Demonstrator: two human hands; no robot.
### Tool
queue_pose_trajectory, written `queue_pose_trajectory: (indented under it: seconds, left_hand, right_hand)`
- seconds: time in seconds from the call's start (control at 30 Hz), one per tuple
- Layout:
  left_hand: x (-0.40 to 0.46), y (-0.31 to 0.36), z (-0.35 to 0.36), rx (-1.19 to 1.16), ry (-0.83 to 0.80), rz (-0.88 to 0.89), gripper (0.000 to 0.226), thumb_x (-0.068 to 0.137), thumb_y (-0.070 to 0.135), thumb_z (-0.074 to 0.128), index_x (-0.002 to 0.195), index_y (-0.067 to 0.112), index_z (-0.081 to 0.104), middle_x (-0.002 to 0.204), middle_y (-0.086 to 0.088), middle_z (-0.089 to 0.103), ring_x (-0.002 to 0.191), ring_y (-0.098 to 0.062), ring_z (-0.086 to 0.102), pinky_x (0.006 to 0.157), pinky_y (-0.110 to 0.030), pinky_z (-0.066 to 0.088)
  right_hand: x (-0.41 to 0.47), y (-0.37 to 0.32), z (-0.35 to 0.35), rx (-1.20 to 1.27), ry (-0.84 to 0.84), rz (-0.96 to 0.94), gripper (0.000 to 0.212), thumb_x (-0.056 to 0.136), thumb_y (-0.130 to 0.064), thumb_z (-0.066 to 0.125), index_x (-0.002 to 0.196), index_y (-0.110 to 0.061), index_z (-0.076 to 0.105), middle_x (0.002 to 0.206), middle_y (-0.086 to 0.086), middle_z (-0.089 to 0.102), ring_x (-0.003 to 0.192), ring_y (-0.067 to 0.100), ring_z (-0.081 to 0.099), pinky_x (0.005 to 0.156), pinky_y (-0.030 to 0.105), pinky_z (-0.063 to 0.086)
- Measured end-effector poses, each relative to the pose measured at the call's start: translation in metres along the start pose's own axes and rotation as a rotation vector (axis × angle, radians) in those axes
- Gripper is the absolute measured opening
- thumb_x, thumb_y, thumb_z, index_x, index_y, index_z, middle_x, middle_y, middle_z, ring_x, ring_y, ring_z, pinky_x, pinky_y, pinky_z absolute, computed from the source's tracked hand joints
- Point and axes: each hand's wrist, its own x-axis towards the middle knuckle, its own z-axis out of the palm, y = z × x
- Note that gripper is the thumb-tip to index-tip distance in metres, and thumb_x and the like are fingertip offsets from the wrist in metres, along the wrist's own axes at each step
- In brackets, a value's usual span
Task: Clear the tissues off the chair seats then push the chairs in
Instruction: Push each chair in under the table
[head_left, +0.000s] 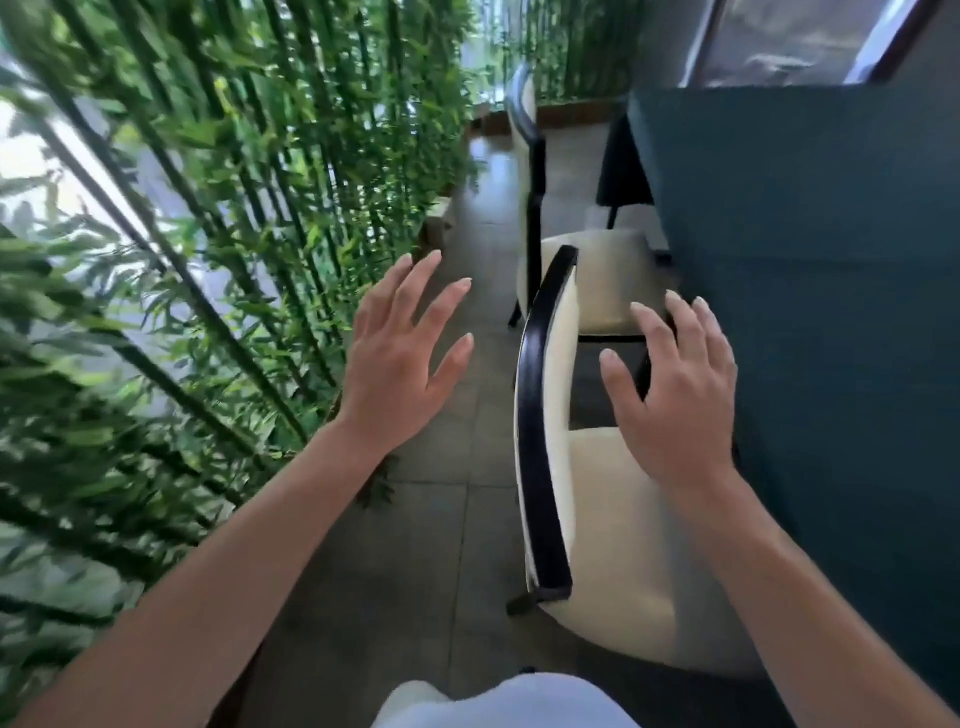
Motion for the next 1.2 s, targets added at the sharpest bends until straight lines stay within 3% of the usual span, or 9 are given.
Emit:
queue_pose_trajectory:
  seconds: [0.3,0.5,0.93,1.2]
  left_hand:
    - [0.064,-0.067,0.068,-0.264,-0.090,0.234,0.049,0.105,0.042,0.050,0.150,0.021,0.050,0.164,-0.009,0.034,0.155,-0.032,0.025,0.122,-0.054,0.029]
    - [0.115,-0.090,0.085,-0.423,-0.055,0.381,0.049,0.104,0.044,0.051,0.148,0.022,0.052,0.163,-0.007,0.036,0.155,-0.031,0.025,0.124,-0.051,0.026]
    - [0.178,-0.042,0.149,-0.703,-0.072,0.558,0.049,0.103,0.042,0.052,0.148,0.022,0.052,0.163,-0.005,0.037,0.155,-0.030,0.025,0.122,-0.054,0.028]
    - [0.214,-0.032,0.187,-0.872,-0.104,0.786,0.047,0.105,0.039,0.052,0.147,0.018,0.054,0.162,-0.008,0.038,0.154,-0.031,0.028,0.123,-0.051,0.028]
  right_hand:
    - [0.019,-0.039,0.046,-0.204,0.090,0.249,0.063,0.101,-0.053,0.040,0.150,-0.014,0.049,0.159,0.016,0.042,0.152,0.037,0.029,0.121,0.057,0.025]
    - [0.017,-0.077,0.039,-0.326,0.161,0.410,0.062,0.100,-0.052,0.041,0.150,-0.017,0.048,0.161,0.013,0.039,0.154,0.033,0.027,0.122,0.055,0.025]
    - [0.034,-0.067,-0.003,-0.555,0.247,0.625,0.065,0.101,-0.055,0.037,0.153,-0.017,0.043,0.165,0.013,0.032,0.155,0.033,0.023,0.123,0.052,0.025]
    - [0.026,-0.098,0.019,-0.654,0.392,0.901,0.065,0.101,-0.055,0.039,0.156,-0.019,0.041,0.167,0.013,0.028,0.155,0.034,0.021,0.122,0.053,0.028]
